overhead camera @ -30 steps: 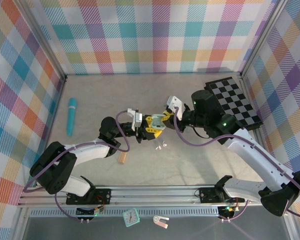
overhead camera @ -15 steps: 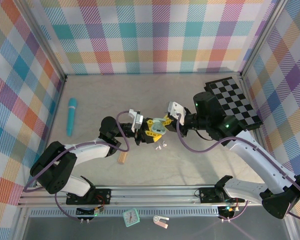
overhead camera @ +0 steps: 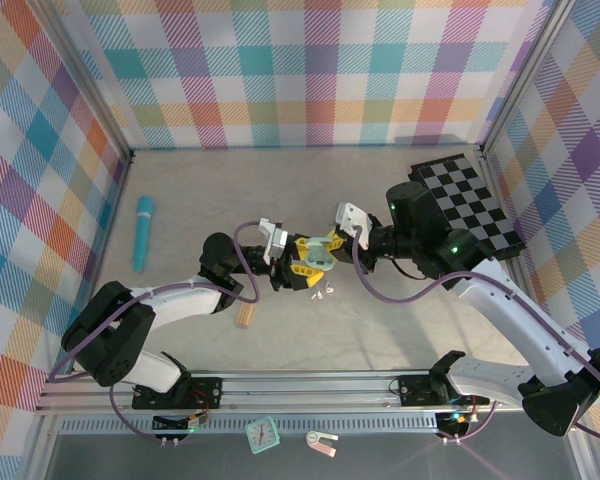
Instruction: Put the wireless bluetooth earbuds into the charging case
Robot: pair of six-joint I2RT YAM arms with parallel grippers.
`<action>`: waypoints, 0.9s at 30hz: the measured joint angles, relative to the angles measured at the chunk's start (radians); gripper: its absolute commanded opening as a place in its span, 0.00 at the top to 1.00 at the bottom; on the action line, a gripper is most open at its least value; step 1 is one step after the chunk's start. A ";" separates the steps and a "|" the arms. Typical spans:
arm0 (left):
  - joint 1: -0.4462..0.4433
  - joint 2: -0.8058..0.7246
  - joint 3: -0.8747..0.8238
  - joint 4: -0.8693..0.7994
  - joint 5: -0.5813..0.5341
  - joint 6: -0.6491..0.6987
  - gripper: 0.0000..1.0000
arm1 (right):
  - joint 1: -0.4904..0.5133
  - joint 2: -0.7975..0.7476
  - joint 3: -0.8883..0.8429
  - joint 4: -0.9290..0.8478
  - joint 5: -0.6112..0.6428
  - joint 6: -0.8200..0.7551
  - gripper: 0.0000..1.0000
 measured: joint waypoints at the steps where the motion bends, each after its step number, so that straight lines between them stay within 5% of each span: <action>1: 0.000 0.000 0.000 0.001 0.000 0.000 0.47 | 0.000 0.000 0.000 0.000 0.001 0.000 1.00; 10: 0.000 0.001 0.000 0.003 -0.014 0.000 0.35 | 0.000 0.000 0.000 0.001 0.019 0.013 1.00; 21: -0.001 0.001 -0.010 0.003 -0.115 0.051 0.34 | 0.000 0.000 -0.002 0.040 0.067 0.084 1.00; 27: -0.002 0.001 -0.012 0.003 -0.134 0.064 0.43 | 0.000 -0.007 -0.018 0.084 0.084 0.104 1.00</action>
